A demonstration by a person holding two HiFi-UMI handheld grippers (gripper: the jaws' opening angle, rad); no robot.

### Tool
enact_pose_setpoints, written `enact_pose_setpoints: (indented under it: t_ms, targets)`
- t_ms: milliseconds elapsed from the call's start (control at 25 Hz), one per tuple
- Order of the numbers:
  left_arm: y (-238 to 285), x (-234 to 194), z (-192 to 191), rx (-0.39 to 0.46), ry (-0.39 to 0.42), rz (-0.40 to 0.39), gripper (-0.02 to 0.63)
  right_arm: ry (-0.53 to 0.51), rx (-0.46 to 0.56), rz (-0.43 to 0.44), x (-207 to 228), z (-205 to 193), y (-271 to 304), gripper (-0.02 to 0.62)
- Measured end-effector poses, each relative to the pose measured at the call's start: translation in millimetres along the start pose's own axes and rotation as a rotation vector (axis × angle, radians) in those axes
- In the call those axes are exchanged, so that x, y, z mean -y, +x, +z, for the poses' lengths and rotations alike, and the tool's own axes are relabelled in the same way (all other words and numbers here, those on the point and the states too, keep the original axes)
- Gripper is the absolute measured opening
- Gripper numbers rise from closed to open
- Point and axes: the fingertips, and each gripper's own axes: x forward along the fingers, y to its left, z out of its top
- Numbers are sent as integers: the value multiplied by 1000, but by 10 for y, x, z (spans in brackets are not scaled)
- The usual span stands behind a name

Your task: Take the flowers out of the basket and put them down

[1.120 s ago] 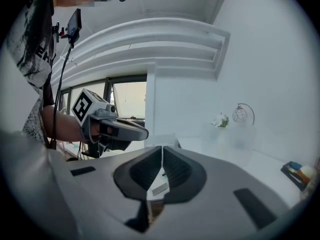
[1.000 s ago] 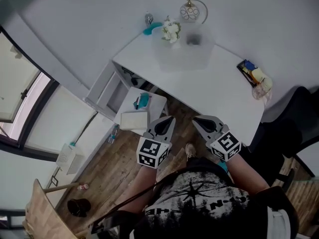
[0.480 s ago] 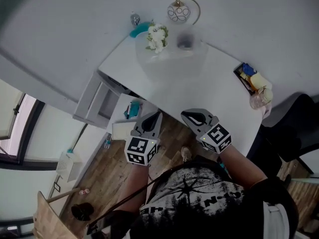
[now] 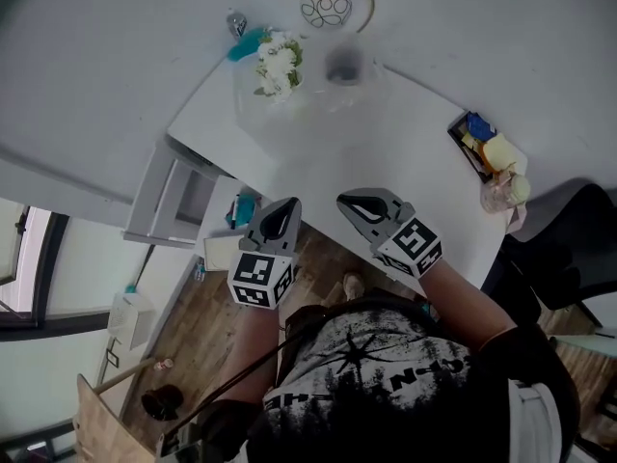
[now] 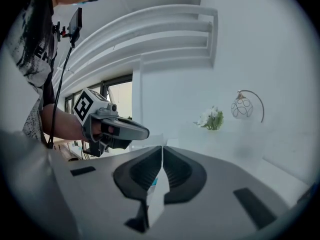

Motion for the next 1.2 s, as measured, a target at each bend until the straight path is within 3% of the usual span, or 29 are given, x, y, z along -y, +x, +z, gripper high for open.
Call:
enact_pose_setpoints:
  t_ms: [280,600,1040,1200]
  targets:
    - [184,-150,86,-3,7,-2,11,-5,4,-5,219,68,147,20]
    - [496,-526,217,-7,17,-63,11,18,28,-45,546,248,456,20]
    - [820,-1185,623,8,-25,-179,11,57,53,-112,1108,911,965,20]
    - [897,-1362,718,-19,-11,-216,11,10,16,-124,1236,1123,1105,20]
